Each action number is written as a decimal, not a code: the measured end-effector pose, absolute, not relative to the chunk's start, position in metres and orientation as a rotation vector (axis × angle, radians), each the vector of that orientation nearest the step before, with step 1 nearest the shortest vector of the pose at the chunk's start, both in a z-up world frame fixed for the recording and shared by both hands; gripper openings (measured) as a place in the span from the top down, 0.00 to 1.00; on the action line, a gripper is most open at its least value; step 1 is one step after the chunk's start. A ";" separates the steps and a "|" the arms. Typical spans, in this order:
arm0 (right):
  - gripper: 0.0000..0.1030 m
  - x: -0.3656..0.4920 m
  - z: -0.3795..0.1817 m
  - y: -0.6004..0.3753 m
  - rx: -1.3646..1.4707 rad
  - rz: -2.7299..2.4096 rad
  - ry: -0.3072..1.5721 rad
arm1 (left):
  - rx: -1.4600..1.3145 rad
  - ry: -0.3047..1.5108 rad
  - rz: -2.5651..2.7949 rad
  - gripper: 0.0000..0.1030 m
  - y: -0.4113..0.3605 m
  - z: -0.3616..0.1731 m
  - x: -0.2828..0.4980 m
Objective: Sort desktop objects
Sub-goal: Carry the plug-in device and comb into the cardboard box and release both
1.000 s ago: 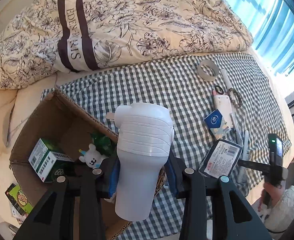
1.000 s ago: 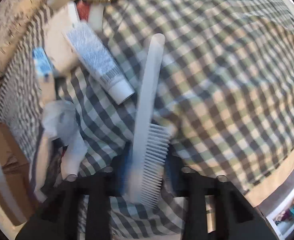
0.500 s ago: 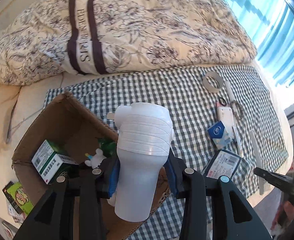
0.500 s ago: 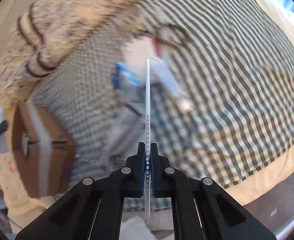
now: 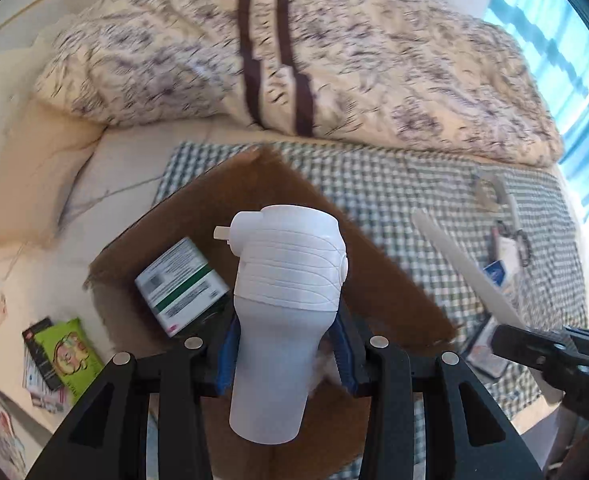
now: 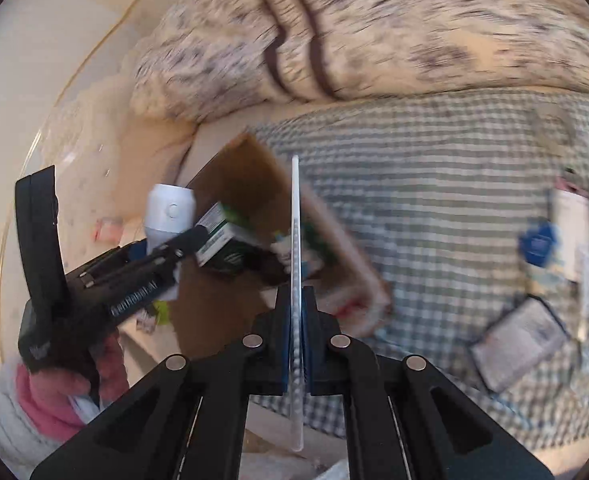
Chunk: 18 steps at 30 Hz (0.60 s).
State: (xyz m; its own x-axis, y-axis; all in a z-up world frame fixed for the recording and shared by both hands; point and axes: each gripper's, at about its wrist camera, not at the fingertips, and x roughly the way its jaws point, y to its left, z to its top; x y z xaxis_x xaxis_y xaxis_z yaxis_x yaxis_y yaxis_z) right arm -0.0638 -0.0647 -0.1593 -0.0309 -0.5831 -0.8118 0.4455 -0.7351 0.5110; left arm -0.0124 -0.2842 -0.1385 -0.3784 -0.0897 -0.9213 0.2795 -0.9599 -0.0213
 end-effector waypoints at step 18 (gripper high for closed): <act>0.29 -0.057 -0.127 -0.066 1.418 -1.988 -0.080 | 1.590 0.272 -2.425 0.07 -0.295 -0.136 -0.020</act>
